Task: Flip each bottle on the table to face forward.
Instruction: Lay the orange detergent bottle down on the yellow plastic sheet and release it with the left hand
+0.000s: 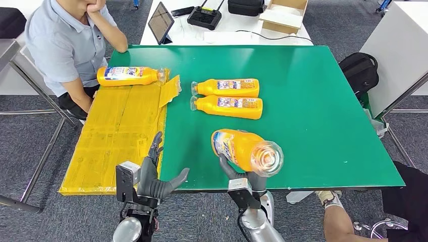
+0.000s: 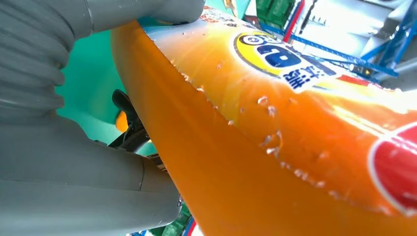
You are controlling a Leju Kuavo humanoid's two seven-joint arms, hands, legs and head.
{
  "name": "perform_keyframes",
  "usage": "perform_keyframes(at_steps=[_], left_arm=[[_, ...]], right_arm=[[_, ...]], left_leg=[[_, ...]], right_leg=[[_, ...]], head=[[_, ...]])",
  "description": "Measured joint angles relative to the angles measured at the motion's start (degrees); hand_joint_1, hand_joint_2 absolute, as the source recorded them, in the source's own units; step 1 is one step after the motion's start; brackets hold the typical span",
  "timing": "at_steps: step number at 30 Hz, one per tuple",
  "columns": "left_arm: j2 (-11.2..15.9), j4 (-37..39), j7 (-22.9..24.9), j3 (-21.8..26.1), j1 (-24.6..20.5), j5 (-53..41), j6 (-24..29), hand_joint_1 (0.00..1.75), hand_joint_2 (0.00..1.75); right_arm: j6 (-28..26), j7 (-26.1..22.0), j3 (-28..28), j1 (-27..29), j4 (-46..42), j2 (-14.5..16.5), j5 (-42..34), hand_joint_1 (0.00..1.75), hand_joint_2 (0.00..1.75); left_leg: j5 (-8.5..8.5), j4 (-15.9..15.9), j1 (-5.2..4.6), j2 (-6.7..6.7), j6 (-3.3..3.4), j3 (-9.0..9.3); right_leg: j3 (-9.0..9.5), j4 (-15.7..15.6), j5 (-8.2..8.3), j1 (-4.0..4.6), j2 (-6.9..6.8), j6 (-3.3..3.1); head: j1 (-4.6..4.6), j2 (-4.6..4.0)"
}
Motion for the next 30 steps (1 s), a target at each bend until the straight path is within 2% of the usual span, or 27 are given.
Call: perform_keyframes(at_steps=[5, 10, 16, 22, 30], left_arm=[[0.32, -0.06, -2.35, 0.02, 0.32, -3.62, 0.56, 0.0, 1.75], [0.41, -1.26, -5.37, 0.04, 1.33, -7.82, 1.31, 0.0, 1.75], [0.34, -2.71, -7.0, -0.44, 1.79, -10.55, 1.95, 0.0, 1.75], [0.31, -4.04, -7.73, -1.5, 1.67, -10.18, 0.94, 0.0, 1.75], [0.63, -4.74, -6.79, -4.03, 1.6, -8.39, -4.44, 0.0, 1.75]], right_arm=[[0.89, 0.0, -0.55, 0.59, -2.5, -0.31, -0.61, 1.45, 1.75], [7.65, 0.05, -2.18, 0.1, -0.95, 0.07, 2.08, 1.59, 1.75], [11.54, 0.08, -3.26, -1.41, 4.11, 1.66, 6.61, 1.67, 1.75], [12.21, 0.2, -3.27, -3.2, 8.36, 3.1, 9.49, 1.69, 1.75], [10.93, 0.26, -3.19, -4.16, 9.91, 3.67, 11.25, 1.68, 1.75]], left_leg=[[0.0, 0.0, 0.0, 0.0, 0.0, 0.0], [0.0, 0.0, 0.0, -0.01, 0.0, -0.02], [0.0, 0.0, 0.0, -0.01, 0.0, -0.02], [0.01, 0.0, 0.0, -0.01, 0.0, -0.02], [0.0, 0.0, 0.0, -0.01, 0.0, -0.03]], right_leg=[[0.01, 0.0, 0.0, 0.0, 0.0, 0.0], [0.01, 0.0, 0.0, 0.0, 0.0, 0.0], [0.0, 0.01, 0.0, 0.0, 0.0, 0.0], [0.01, 0.01, 0.0, 0.0, -0.01, 0.0], [0.0, 0.0, 0.0, 0.0, -0.01, 0.0]], head=[[0.01, 0.0], [0.01, 0.0], [0.0, 0.0], [0.0, 0.0], [0.01, 0.0]])
